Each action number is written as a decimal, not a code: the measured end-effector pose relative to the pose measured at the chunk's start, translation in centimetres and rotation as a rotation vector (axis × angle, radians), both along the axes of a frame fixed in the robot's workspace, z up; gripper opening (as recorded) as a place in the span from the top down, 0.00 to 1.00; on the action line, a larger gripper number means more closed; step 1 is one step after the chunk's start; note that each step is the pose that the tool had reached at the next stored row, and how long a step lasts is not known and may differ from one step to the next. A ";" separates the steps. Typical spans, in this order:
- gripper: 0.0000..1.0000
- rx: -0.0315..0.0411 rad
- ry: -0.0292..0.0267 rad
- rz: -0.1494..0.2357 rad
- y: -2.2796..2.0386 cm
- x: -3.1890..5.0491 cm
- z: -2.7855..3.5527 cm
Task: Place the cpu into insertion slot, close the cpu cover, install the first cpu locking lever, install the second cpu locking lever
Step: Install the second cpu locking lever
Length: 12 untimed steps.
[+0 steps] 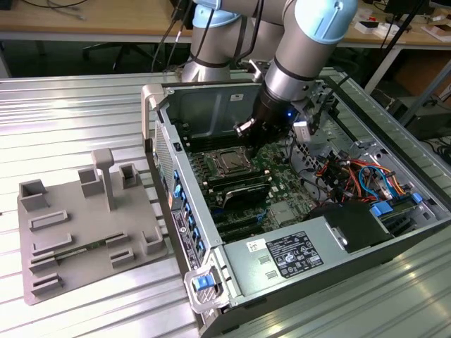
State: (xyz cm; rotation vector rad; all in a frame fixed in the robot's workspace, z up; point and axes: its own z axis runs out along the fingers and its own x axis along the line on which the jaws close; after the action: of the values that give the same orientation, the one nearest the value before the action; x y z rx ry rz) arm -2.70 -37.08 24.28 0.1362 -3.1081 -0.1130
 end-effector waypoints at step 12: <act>0.89 0.0001 0.0000 0.000 -1.24 0.31 -0.13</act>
State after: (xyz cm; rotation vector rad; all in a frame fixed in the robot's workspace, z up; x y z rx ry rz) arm -2.39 -38.32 24.15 0.1363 -3.1081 -0.1131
